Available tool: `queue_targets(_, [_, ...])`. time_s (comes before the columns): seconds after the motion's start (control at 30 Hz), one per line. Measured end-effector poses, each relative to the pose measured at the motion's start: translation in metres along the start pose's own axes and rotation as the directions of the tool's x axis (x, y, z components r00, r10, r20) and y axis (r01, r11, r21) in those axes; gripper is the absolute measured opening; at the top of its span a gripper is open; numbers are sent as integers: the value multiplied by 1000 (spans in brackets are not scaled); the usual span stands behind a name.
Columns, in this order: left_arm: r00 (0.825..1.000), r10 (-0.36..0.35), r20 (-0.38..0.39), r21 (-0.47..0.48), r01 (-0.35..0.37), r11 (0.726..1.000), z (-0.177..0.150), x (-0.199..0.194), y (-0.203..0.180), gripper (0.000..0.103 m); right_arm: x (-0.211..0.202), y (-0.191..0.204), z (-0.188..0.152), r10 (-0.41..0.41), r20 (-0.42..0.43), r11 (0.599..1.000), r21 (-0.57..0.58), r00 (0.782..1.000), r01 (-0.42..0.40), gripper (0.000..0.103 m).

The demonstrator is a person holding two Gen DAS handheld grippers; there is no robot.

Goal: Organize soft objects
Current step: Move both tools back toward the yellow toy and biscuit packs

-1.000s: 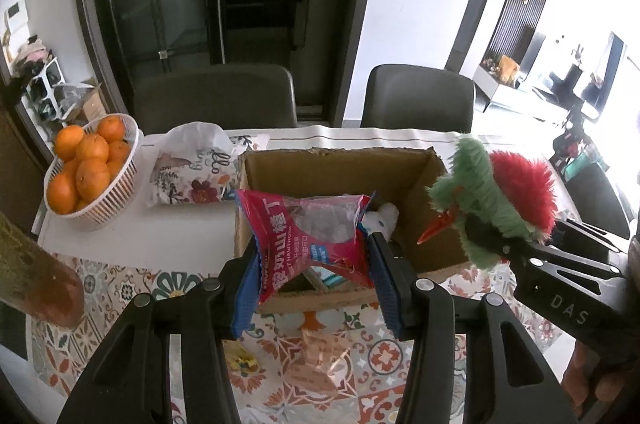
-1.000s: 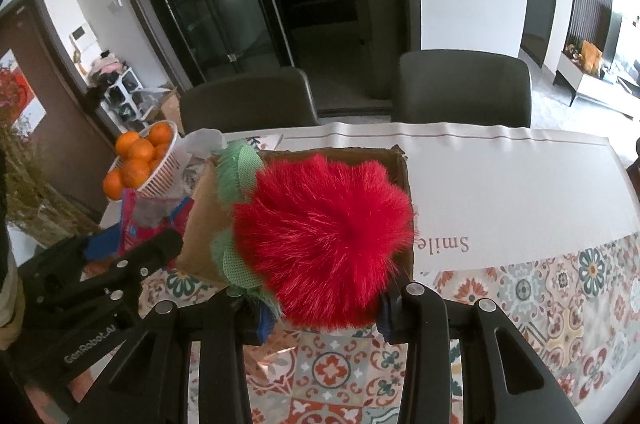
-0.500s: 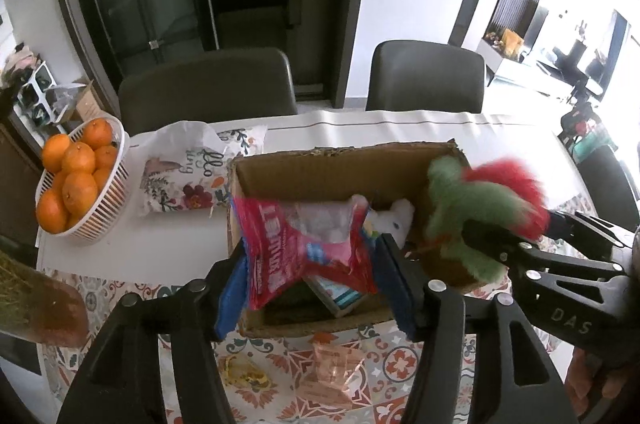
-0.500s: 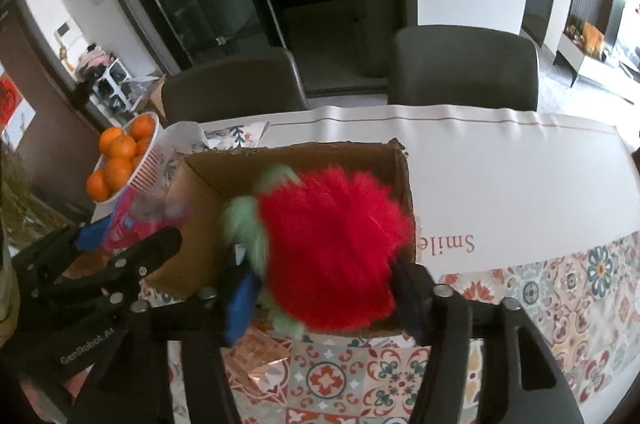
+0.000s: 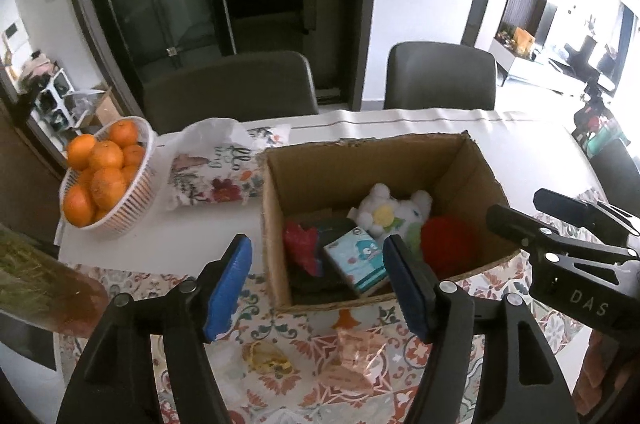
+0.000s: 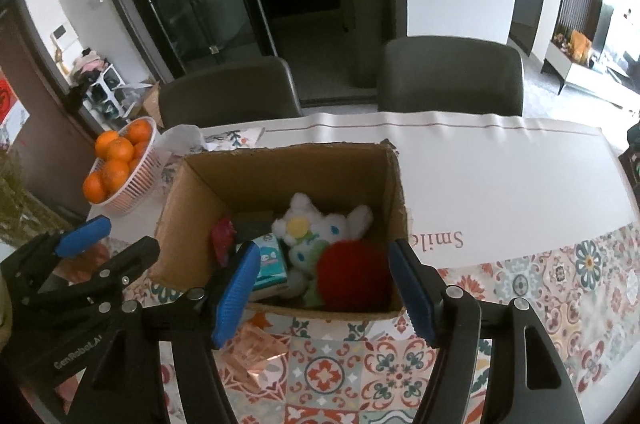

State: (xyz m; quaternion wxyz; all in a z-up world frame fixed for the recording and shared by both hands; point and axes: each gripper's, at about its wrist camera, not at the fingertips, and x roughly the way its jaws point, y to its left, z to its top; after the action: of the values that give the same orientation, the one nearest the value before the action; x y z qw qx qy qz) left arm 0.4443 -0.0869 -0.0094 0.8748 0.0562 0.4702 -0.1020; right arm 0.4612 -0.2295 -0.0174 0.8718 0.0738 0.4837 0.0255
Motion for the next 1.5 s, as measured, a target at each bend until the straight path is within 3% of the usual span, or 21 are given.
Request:
queue_targets(0.33, [996,50,76,-23,-49,999,-28,-39,23,72,-34,34,-19,-16,83,998,-66,996,21,68])
queue_targets(0.67, [992,77,99,-46,-73,996,-64,-61,44,73,-48,62,-47,-6,98,994,-104,995,16,68])
queue_targets(0.97, [993,89,75,-59,-84,995,-99,-61,63,74,-32,79,-75,12,44,995,-97,999,-7,68])
queue_targets(1.5, [999,21,-28,-42,-22,999,-137,-16,80,74,22,81,-114,33,-84,999,-8,996,-33,68])
